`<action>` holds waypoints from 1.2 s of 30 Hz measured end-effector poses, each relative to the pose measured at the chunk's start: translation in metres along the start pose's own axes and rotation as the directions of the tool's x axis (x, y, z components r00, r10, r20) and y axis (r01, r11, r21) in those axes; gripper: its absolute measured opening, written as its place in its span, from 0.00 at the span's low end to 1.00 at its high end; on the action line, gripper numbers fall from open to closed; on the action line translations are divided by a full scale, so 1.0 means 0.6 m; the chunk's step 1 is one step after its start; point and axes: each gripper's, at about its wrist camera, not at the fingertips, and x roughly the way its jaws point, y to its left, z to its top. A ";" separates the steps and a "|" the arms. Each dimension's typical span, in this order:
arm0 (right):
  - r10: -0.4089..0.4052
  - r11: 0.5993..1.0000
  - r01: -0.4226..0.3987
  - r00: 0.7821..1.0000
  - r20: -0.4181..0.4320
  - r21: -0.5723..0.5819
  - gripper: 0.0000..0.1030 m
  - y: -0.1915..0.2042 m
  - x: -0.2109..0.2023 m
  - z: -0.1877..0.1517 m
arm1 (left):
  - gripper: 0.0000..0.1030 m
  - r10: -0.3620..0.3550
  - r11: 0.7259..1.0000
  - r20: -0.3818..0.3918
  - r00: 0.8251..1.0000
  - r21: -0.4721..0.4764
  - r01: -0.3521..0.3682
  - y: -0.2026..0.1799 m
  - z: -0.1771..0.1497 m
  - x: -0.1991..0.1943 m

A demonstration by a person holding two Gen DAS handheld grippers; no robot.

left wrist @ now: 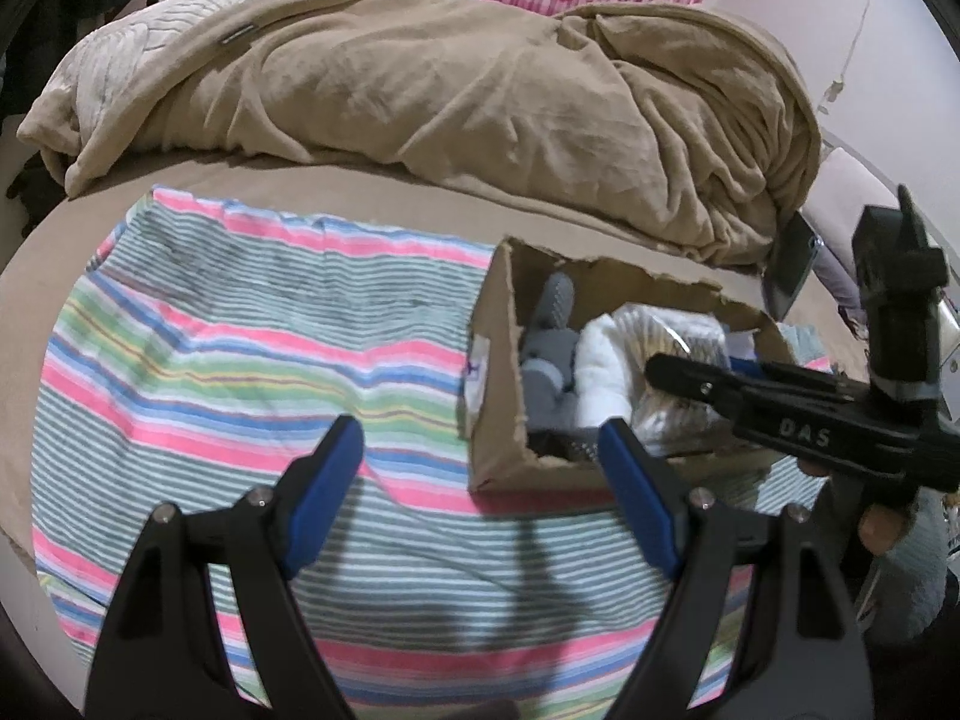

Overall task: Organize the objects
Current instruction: 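Carry the cotton swab bag over the box with the right gripper, then lower the cotton swab bag into the box and open the right gripper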

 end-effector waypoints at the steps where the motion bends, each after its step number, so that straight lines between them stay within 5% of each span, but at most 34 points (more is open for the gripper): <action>1: -0.003 1.000 0.003 1.000 -0.002 0.004 0.41 -0.003 0.004 0.000 | 0.80 0.000 1.000 -0.001 1.000 0.000 0.000 0.000 0.000 0.000; 10: 0.007 1.000 -0.007 1.000 -0.011 0.009 0.43 -0.004 0.003 0.000 | 0.80 -0.001 1.000 0.001 1.000 0.002 0.001 -0.002 -0.002 -0.003; 19: 0.002 1.000 -0.002 1.000 -0.001 -0.015 0.70 0.022 -0.028 -0.010 | 0.80 -0.003 1.000 0.017 1.000 0.013 0.002 -0.013 -0.005 -0.033; 36: -0.037 0.999 0.037 0.998 0.046 -0.004 0.71 0.029 -0.117 -0.055 | 0.80 -0.018 0.999 0.050 0.999 0.042 0.016 -0.052 -0.028 -0.107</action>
